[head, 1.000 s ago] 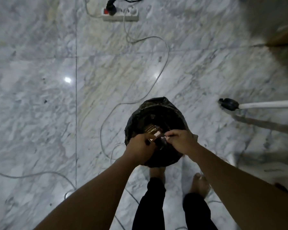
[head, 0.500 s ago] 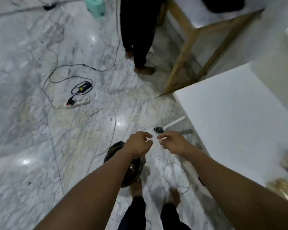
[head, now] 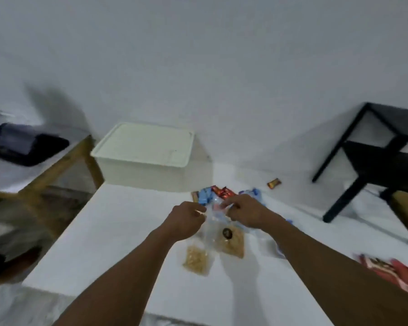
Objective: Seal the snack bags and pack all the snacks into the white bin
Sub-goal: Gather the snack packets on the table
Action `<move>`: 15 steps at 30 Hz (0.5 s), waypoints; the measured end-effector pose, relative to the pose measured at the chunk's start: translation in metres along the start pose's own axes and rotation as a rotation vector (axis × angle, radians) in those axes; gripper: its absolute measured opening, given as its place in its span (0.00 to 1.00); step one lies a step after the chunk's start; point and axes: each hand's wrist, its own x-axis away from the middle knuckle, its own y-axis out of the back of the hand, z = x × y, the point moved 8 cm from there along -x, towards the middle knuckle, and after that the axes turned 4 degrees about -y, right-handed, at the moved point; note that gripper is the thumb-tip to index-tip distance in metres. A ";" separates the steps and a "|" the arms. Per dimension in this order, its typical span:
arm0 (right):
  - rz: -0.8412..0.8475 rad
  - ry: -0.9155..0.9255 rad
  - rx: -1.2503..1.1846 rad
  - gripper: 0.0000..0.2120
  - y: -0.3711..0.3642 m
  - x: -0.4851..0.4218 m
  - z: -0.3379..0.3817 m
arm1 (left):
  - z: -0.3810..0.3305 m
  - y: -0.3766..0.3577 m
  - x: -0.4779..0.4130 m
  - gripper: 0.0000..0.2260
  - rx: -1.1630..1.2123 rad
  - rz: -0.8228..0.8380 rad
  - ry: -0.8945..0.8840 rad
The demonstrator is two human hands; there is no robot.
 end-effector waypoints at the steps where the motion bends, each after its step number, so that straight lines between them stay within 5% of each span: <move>1: -0.042 -0.026 0.005 0.11 0.032 0.006 -0.026 | -0.029 -0.019 -0.016 0.13 -0.029 0.017 -0.043; 9: -0.335 -0.264 -0.147 0.07 0.224 0.081 -0.267 | -0.228 -0.220 -0.098 0.09 -0.085 0.205 -0.321; 15: -0.447 -0.562 -0.206 0.07 0.251 0.165 -0.475 | -0.292 -0.416 -0.106 0.13 -0.196 0.455 -0.438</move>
